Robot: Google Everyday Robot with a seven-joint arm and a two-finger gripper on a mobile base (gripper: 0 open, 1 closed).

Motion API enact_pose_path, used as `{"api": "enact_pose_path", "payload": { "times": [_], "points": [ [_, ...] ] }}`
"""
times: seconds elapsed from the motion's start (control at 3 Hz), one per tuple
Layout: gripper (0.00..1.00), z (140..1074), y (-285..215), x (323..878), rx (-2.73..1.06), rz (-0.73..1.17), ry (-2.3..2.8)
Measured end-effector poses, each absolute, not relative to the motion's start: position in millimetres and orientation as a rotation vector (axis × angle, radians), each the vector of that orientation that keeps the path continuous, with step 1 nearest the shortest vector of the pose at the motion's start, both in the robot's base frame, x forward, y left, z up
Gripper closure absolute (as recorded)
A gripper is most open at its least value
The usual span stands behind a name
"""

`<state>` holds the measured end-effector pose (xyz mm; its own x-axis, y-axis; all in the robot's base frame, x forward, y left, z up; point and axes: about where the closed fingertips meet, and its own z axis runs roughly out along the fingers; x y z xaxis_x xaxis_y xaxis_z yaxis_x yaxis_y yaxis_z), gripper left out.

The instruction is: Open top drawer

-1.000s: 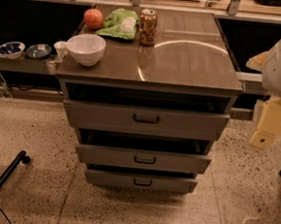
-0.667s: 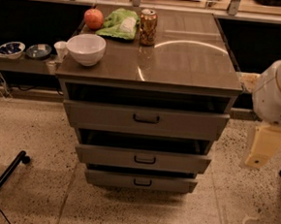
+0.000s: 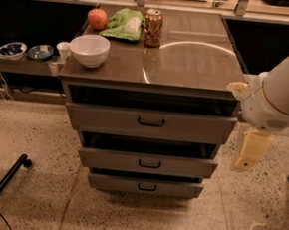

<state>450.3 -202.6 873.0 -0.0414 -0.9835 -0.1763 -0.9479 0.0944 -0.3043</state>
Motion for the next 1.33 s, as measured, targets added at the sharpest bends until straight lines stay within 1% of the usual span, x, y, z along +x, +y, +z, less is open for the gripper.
{"api": "enact_pose_path", "payload": {
  "times": [0.33, 0.67, 1.0, 1.33],
  "points": [
    [0.0, 818.7, -165.8, 470.0, -1.979, -0.028, 1.972],
    [0.0, 752.3, -141.4, 485.1, -1.975, 0.079, 1.988],
    [0.0, 707.7, -136.7, 498.1, -1.934, 0.179, 2.037],
    [0.0, 707.8, -136.8, 498.1, -1.936, 0.176, 2.038]
  ]
}}
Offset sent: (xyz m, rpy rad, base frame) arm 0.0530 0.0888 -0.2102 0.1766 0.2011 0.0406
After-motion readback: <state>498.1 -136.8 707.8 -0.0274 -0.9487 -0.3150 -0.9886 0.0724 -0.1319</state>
